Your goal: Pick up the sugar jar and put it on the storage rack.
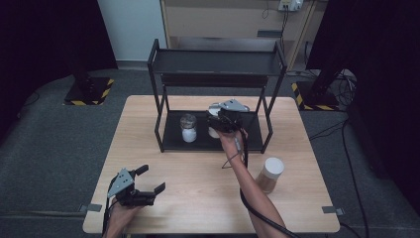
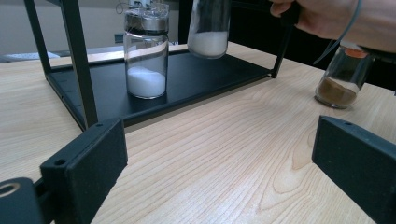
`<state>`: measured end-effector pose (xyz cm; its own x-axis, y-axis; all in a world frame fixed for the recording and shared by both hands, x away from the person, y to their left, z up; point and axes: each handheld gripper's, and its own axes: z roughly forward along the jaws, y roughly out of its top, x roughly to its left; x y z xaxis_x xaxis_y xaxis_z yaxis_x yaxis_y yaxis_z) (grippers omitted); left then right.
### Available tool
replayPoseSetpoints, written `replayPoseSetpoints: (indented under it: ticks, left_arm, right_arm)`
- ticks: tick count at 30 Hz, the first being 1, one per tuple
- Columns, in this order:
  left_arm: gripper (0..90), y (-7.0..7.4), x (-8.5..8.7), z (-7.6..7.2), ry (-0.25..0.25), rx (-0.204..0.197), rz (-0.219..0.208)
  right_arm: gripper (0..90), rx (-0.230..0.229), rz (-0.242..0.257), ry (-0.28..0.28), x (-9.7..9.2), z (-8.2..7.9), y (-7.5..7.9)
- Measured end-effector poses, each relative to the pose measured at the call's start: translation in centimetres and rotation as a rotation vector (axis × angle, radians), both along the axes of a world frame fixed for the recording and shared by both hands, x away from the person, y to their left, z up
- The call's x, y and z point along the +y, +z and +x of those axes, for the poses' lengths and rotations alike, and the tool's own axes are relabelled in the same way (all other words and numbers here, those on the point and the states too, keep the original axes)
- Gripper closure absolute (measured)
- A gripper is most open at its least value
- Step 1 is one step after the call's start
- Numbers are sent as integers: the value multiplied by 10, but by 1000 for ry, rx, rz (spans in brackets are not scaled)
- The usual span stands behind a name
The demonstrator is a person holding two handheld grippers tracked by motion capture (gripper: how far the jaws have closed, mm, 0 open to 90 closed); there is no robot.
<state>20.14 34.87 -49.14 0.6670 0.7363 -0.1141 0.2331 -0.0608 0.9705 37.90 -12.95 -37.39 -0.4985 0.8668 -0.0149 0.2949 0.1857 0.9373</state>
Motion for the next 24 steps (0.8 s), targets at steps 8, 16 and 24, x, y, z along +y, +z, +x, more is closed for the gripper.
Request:
replayPoseSetpoints:
  ticks: [8,16,24]
  left_arm:
    - [20,0,0,0,0,-1,-1]
    - [20,0,0,0,-1,0,-1]
    - [20,0,0,0,-1,-1,-2]
  right_arm:
    - [336,24,-11,-6,5,11,-11]
    - [336,49,-7,-6,8,15,-20]
    - [336,59,-9,-8,9,17,-27]
